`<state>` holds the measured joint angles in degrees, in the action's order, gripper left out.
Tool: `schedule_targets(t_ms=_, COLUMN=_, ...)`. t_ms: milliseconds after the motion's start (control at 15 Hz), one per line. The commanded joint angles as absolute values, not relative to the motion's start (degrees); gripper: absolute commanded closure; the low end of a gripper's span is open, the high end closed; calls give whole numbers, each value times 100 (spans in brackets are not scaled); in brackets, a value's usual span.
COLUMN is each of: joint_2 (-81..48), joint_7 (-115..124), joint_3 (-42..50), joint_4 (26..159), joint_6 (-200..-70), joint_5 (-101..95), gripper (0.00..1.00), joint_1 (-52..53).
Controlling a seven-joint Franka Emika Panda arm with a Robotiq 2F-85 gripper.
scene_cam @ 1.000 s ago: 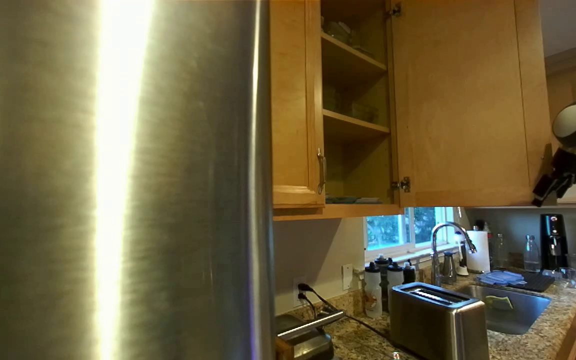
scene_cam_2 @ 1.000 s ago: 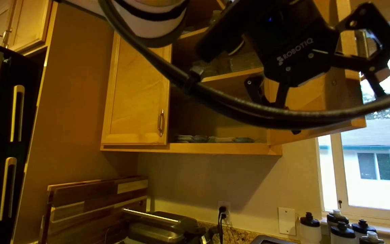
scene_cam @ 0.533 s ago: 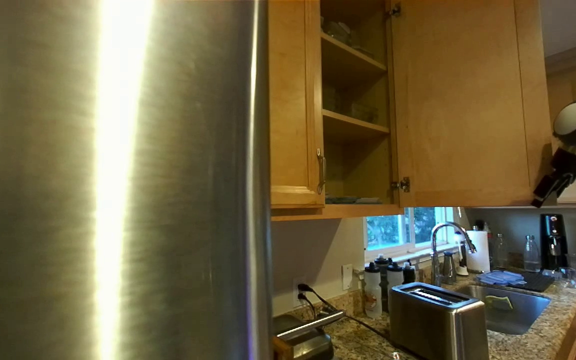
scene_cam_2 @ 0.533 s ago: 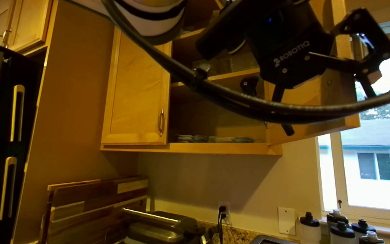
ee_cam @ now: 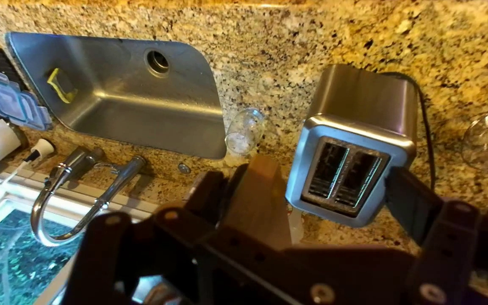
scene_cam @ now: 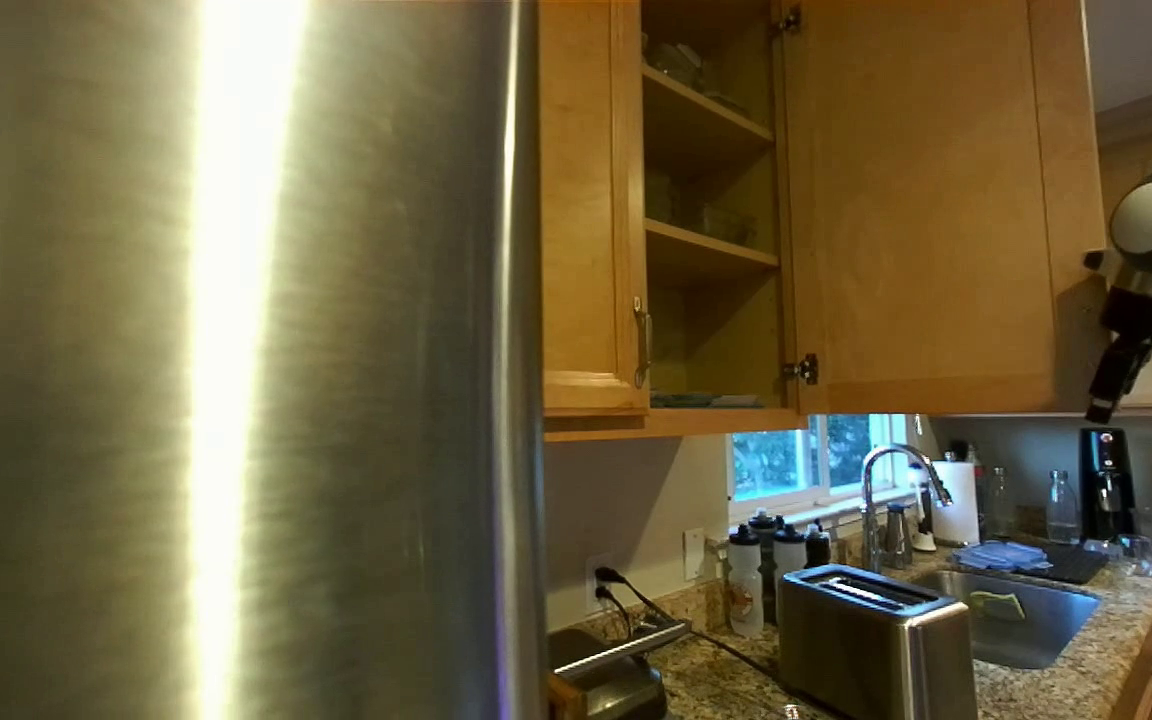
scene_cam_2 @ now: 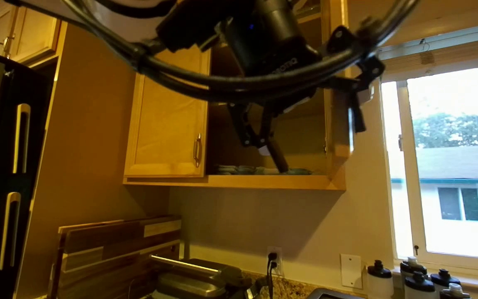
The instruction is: Close the left and right cabinet doors respectively
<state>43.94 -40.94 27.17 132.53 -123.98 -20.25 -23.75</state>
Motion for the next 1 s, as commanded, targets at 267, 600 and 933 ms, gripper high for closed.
schedule_targets(t_ms=267, joint_2=5576, joint_7=-4080, joint_3=1786, joint_4=13787, joint_6=-11585, joint_5=-2402, gripper=0, joint_1=-1749)
schedule_targets(t_ms=600, joint_2=5871, joint_7=-3992, joint_3=1164, joint_4=13785, joint_6=-10849, joint_5=-2416, gripper=0, joint_1=-1038)
schedule_targets(t_ms=933, joint_2=5782, joint_7=-4138, joint_3=686, joint_4=13746, joint_6=-10775, joint_5=-2407, gripper=0, joint_1=1)
